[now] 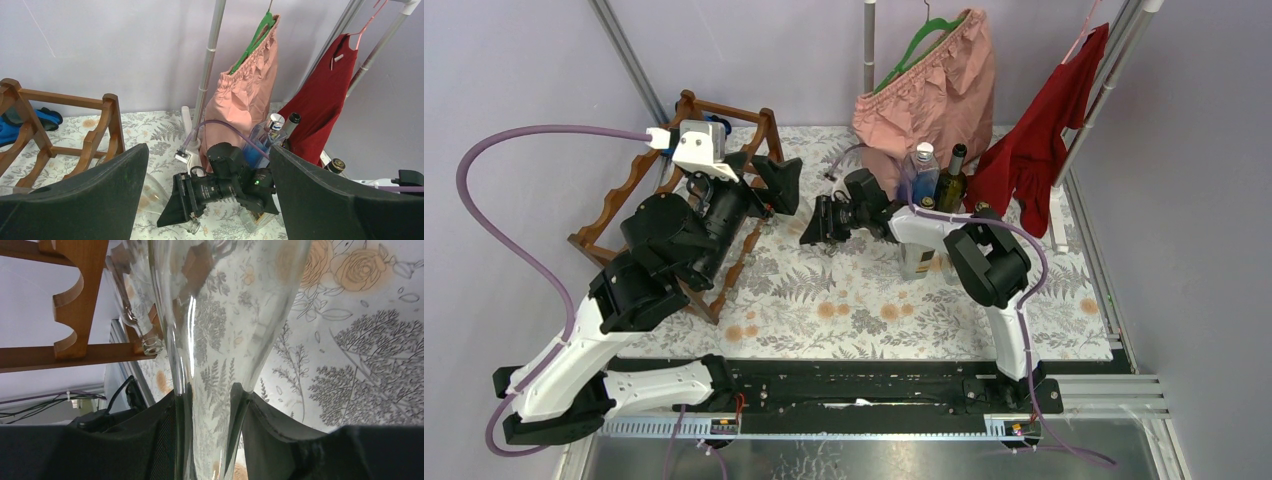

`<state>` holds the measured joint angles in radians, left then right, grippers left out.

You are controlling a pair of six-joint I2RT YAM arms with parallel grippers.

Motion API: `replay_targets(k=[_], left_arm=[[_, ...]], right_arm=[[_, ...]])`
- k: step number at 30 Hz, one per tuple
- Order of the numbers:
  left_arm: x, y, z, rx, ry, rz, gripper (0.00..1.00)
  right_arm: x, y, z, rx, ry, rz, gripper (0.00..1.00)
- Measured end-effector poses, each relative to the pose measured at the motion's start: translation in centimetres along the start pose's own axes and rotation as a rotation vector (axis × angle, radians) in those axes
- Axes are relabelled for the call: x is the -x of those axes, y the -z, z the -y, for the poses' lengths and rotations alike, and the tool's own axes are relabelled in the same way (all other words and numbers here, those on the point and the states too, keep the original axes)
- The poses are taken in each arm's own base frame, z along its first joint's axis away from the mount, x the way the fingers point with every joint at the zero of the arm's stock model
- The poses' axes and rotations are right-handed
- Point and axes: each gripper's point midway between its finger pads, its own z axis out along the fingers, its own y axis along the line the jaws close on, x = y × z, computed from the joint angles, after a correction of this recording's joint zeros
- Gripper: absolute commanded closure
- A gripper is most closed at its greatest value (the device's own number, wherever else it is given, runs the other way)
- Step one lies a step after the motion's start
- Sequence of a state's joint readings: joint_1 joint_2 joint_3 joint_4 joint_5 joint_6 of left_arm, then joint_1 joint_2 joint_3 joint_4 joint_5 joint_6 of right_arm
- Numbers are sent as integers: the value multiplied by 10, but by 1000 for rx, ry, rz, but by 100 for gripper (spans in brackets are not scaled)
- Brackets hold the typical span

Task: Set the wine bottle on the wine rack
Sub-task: Place the wine bottle in the wine rack.

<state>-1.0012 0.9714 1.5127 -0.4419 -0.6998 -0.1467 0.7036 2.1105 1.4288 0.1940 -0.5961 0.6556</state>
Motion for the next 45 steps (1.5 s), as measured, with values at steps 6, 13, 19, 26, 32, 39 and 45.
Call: replay_targets(k=[6, 13, 19, 26, 32, 39, 45], left_arm=[[0, 0, 0, 0, 0, 1, 3], [0, 0, 0, 0, -3, 1, 3], [0, 0, 0, 0, -8, -1, 3], [-1, 0, 0, 1, -9, -2, 3], [-2, -1, 1, 1, -11, -4, 3], [-6, -5, 3, 2, -21, -16, 3], [-7, -6, 4, 2, -22, -17, 3]], right_arm=[[6, -3, 12, -11, 77, -11, 73], [17, -7, 30, -75, 237, -34, 58], [30, -15, 49, -142, 380, -16, 44], [57, -11, 63, -229, 496, 46, 56], [80, -21, 60, -235, 580, 85, 67], [94, -37, 58, -224, 634, 115, 65], [102, -52, 57, -227, 670, 134, 48]])
